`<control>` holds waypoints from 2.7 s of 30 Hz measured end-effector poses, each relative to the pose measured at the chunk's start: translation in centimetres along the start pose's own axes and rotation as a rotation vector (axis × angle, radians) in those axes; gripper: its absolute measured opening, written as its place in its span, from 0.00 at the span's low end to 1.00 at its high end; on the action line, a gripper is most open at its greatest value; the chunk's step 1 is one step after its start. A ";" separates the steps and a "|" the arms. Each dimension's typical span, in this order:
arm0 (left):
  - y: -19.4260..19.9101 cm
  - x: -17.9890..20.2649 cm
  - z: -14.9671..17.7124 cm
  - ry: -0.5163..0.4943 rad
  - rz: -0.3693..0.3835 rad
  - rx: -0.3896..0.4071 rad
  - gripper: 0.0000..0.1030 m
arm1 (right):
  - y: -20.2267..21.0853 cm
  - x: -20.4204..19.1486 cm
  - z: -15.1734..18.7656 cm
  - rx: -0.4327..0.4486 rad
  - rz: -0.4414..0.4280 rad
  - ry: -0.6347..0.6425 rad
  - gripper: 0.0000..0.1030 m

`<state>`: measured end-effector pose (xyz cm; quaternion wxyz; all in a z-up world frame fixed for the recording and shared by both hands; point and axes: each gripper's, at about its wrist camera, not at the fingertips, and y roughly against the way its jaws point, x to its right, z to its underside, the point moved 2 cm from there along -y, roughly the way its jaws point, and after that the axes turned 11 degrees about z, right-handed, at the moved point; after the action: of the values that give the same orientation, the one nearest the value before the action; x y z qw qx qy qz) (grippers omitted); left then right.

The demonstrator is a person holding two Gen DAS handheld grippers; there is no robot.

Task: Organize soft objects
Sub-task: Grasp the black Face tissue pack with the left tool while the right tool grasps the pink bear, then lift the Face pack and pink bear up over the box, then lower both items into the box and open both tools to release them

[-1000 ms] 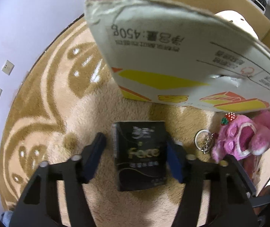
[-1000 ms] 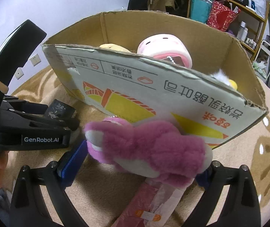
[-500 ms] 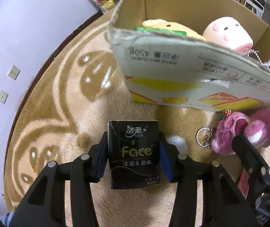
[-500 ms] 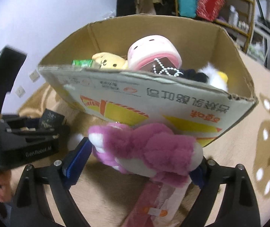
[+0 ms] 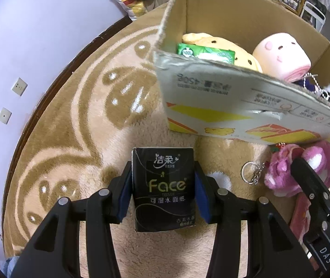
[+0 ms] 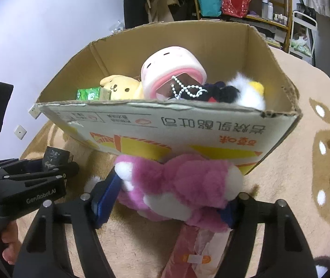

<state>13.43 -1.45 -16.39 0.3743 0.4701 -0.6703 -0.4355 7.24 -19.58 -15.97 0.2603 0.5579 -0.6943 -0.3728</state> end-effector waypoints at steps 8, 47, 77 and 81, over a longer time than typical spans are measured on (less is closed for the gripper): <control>1.3 -0.8 0.5 0.003 -0.007 0.031 0.45 | 2.1 0.7 0.2 0.045 -0.026 -0.021 0.73; 12.2 0.7 -1.4 -0.073 -0.002 0.377 0.45 | 13.0 2.1 -3.1 0.351 -0.030 -0.060 0.74; 10.1 3.0 -6.2 -0.165 0.115 0.485 0.45 | 9.6 2.2 -7.2 0.427 -0.031 0.027 0.76; 9.7 3.2 -6.3 -0.174 0.110 0.486 0.46 | 9.0 2.2 -7.1 0.418 -0.032 0.035 0.76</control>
<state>15.31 -4.24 -4.83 0.2144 0.4697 -0.8095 -0.2794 7.00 -22.43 -4.66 0.1451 0.6171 -0.7429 -0.2148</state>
